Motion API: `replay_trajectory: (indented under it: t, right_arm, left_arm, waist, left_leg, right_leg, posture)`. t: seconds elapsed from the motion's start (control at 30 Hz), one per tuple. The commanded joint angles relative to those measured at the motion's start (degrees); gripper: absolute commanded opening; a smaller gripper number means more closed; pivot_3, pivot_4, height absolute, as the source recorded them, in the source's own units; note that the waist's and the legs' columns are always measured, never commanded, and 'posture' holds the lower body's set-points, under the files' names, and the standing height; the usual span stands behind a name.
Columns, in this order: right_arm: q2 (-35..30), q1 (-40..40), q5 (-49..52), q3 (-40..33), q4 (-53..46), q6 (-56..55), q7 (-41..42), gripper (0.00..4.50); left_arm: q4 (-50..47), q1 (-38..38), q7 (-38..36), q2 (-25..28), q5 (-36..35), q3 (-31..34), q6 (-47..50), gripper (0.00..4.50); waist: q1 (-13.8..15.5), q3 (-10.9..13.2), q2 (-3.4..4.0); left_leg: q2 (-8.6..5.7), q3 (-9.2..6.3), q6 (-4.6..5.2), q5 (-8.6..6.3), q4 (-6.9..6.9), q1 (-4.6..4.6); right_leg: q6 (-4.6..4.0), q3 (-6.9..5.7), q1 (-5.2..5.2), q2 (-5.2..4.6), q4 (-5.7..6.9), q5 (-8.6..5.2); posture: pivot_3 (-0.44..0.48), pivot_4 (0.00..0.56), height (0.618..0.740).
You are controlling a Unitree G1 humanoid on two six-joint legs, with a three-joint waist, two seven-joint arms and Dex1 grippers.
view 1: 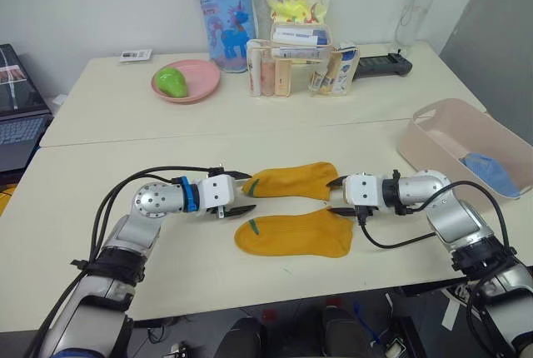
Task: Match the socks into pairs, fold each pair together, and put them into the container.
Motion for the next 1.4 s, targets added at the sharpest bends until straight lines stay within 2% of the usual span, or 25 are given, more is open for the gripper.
replay_trajectory:
  t: [0.03,0.3,0.5,0.73,0.83,1.03,1.27,1.4]
  right_arm:
    - [-0.22,-3.38,-3.99,1.0,4.13,-7.03,-2.32,2.85]
    - [0.17,-6.35,-7.65,2.16,12.22,-17.57,-5.91,2.85]
    - [0.17,-6.57,-7.32,1.75,13.8,-20.79,-6.81,2.85]
    - [-1.62,-4.62,-4.72,1.78,12.97,-18.37,-1.96,2.85]
    - [-1.15,-4.16,-5.39,2.42,13.12,-16.01,-1.52,2.26]
    - [-0.59,-4.92,-7.08,1.86,13.92,-16.7,-4.01,0.18]
    - [-0.96,-4.69,-5.96,0.99,14.55,-16.11,-3.93,0.09]
    - [-0.9,-3.77,-1.79,-0.89,12.1,-13.06,-2.2,0.09]
  left_arm:
    - [5.06,-2.65,1.88,-0.37,3.56,-1.89,-6.97,2.57]
    - [10.17,-4.87,0.2,-1.48,2.89,-3.04,-12.38,0.02]
    - [10.51,-4.82,0.47,-1.94,2.02,-2.55,-12.41,0.02]
    - [10.45,-5.01,0.35,-1.89,1.06,-2.04,-11.84,0.02]
    - [10.33,-4.83,0.2,-1.89,0.83,-2.01,-11.62,0.0]
    - [10.01,-4.73,0.09,-1.79,0.67,-2.07,-11.16,0.0]
    - [9.74,-4.62,0.04,-1.84,0.34,-2.04,-10.62,0.0]
    - [8.44,-4.13,-1.35,-2.15,-1.98,-1.41,-8.58,0.0]
  waist:
    - [0.03,0.0,0.0]
    - [0.05,-0.01,-0.01]
    - [0.01,-0.01,0.0]
    - [0.04,-0.01,0.0]
    - [0.04,-0.01,0.0]
    - [0.03,-0.01,-0.01]
    - [0.03,-0.01,-0.01]
    - [0.04,-0.01,-0.01]
  left_leg:
    - [-0.01,0.0,0.0,0.0,0.0,0.0]
    - [-0.02,0.0,0.0,0.0,0.01,0.02]
    - [-0.02,0.02,0.0,0.0,0.01,0.05]
    - [-0.03,0.01,0.0,0.0,0.01,0.04]
    - [-0.02,0.0,0.0,0.0,0.01,0.04]
    - [-0.02,0.01,0.0,0.0,0.01,0.05]
    - [-0.02,0.01,0.0,0.0,0.01,0.04]
    - [-0.02,0.0,0.0,0.0,0.01,0.04]
  right_leg:
    - [0.0,0.0,0.0,0.0,0.0,0.0]
    - [0.0,-0.02,0.0,0.0,0.04,0.0]
    - [0.0,0.0,0.01,0.01,0.05,0.0]
    - [0.0,-0.01,0.01,0.01,0.05,0.0]
    - [0.0,-0.01,0.01,0.01,0.05,0.0]
    - [0.0,-0.01,0.01,0.02,0.06,0.0]
    - [0.0,0.0,0.01,0.02,0.06,0.0]
    - [0.0,-0.01,0.01,0.02,0.05,0.0]
  posture:
    - [0.0,0.15,0.74]
    - [0.0,0.15,0.74]
    - [0.0,0.15,0.74]
    - [0.0,0.15,0.74]
    - [0.0,0.15,0.74]
    - [0.0,0.15,0.74]
    - [0.0,0.15,0.74]
    - [0.0,0.15,0.74]
